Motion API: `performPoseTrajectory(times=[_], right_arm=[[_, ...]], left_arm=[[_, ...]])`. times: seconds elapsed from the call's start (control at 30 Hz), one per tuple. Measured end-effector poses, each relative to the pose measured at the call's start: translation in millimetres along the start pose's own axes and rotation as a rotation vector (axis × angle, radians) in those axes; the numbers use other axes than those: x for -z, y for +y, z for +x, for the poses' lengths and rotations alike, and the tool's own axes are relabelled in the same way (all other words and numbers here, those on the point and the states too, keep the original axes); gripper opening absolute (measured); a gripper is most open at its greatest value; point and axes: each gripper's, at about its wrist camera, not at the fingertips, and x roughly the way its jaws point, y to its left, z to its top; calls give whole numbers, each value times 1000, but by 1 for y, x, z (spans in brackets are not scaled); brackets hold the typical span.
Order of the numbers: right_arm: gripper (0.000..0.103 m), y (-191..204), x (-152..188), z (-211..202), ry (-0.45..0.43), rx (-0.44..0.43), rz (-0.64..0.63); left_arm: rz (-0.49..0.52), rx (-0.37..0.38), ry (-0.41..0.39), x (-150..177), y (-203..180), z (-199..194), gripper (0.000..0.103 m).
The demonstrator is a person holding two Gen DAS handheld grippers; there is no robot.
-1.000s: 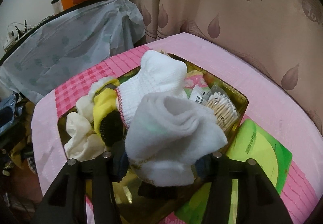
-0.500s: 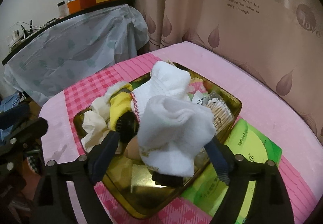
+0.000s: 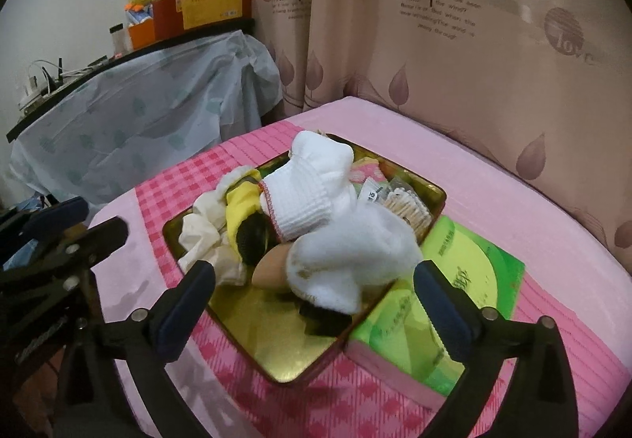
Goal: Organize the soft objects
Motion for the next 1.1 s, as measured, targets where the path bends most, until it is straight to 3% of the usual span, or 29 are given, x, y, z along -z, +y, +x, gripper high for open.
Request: performPoseTrajectory(times=[0.27,0.6,1.1], right_arm=[[102,-3,16,-25,-18,44,13],[102,-14,39,-35,16,28,106],[102,-1,44,-39,29,55,78]], left_arm=[[4,1,-5,0,-2,-1,46],[16,1,-10,2,-7,-2,46],[42,14,-37,5,-13,-8,46]])
